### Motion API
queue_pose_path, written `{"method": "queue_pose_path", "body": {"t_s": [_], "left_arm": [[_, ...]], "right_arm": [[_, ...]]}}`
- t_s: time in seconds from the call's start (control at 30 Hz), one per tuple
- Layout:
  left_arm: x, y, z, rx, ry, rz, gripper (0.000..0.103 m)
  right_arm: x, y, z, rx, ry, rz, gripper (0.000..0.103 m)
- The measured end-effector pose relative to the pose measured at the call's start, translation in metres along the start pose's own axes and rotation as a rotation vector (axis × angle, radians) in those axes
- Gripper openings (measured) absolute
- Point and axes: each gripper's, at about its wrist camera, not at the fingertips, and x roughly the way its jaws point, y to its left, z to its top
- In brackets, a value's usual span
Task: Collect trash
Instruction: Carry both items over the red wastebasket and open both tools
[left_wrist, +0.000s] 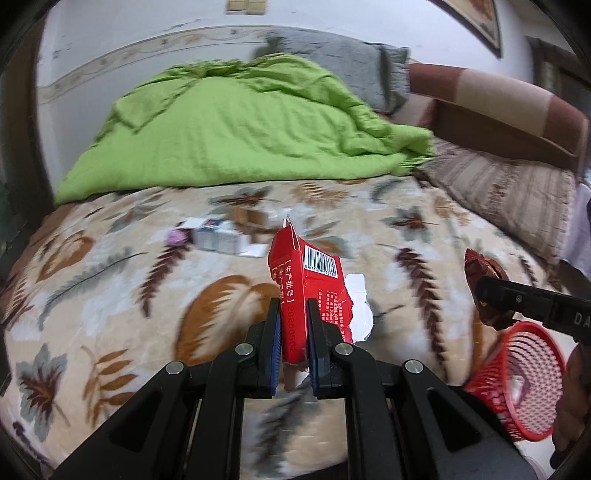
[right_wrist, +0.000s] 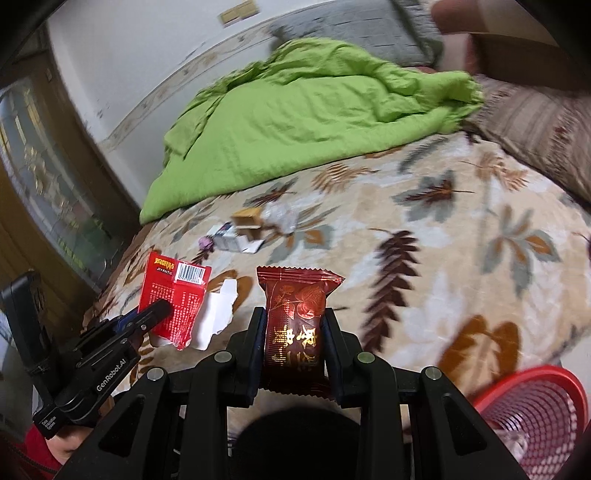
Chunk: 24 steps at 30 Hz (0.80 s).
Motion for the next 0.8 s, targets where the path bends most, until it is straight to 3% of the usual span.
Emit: {"method": "queue_pose_path", "body": {"t_s": [0.2,0.43,0.67,0.7,0.77,0.8], "left_arm": [[-0.001,-0.048,0.006,0.065,0.036,-0.202,0.011],[0.005,-0.123,0.004,0.160,0.153,-0.480,0.011],[0.013,-0.193,-0.013,0.275,0.286,-0.660,0.012],[0.014,-0.204,-0.015,0.299,0.299,-0.670,0.016],[0.015,-0.213,-0.019,0.320,0.315,-0.671,0.030],[0.014,-0.214,-0.020,0.326,0.316,-0.673,0.042]], "right_arm": [[-0.054,-0.054,-0.013,0.108,-0.044,-0.102,0.031],[-0.117,-0.122,-0.037,0.253,-0.080,-0.246,0.031],[-0.142,-0.159,-0.065,0.342,-0.049,-0.313,0.033],[-0.144,-0.162,-0.069,0.355,-0.046,-0.317,0.034],[-0.145,-0.168,-0.073,0.380,-0.039,-0.307,0.046],[-0.146,-0.169,-0.074,0.387,-0.047,-0.310,0.048]]}}
